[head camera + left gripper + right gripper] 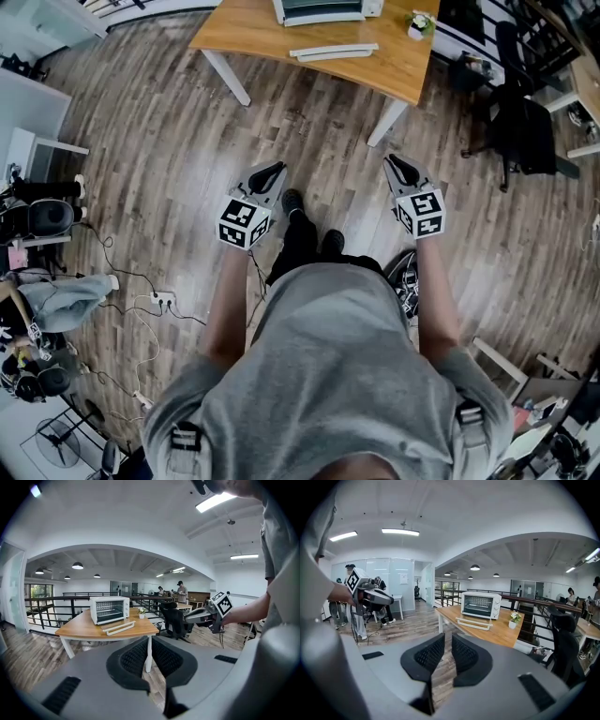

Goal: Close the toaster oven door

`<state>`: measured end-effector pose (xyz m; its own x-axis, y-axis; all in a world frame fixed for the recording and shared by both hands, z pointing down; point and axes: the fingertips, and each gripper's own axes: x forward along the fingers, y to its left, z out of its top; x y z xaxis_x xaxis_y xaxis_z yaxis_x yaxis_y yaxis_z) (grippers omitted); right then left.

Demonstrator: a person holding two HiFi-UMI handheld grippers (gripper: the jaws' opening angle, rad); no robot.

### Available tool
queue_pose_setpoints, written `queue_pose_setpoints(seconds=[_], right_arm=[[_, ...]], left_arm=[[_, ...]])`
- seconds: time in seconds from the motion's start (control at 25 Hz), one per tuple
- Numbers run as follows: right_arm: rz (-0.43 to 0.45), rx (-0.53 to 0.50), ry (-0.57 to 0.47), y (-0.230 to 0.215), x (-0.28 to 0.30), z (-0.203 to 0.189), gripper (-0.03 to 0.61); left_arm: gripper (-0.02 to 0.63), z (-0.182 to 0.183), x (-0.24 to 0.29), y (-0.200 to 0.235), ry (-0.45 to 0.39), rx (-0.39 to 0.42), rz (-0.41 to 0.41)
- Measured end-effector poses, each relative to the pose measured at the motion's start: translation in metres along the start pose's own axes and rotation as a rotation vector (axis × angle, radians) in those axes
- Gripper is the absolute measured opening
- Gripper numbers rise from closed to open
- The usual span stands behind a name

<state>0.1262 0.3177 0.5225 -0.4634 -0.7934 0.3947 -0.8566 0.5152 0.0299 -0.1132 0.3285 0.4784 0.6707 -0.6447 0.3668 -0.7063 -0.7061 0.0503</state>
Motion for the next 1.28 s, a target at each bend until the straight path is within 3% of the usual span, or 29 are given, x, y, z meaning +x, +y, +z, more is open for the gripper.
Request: queue_pose_setpoints(seconds=[0.32,0.8,1.28], right_arm=[[0.022,0.015,-0.017,0.004,0.003,0.003,0.080],[0.093,0.006,-0.023,0.020,0.011,0.008,0.297],[0.102,0.015,-0.008,0.017,0.014,0.006,0.353]], left_arm=[[0.100,-0.003,-0.007,0.007,0.003,-0.008,0.020],[0.215,-0.005,-0.011,0.018,-0.005,-0.025,0.023],[0.258,0.001,-0.001,0.020,-0.009,-0.038,-0.004]])
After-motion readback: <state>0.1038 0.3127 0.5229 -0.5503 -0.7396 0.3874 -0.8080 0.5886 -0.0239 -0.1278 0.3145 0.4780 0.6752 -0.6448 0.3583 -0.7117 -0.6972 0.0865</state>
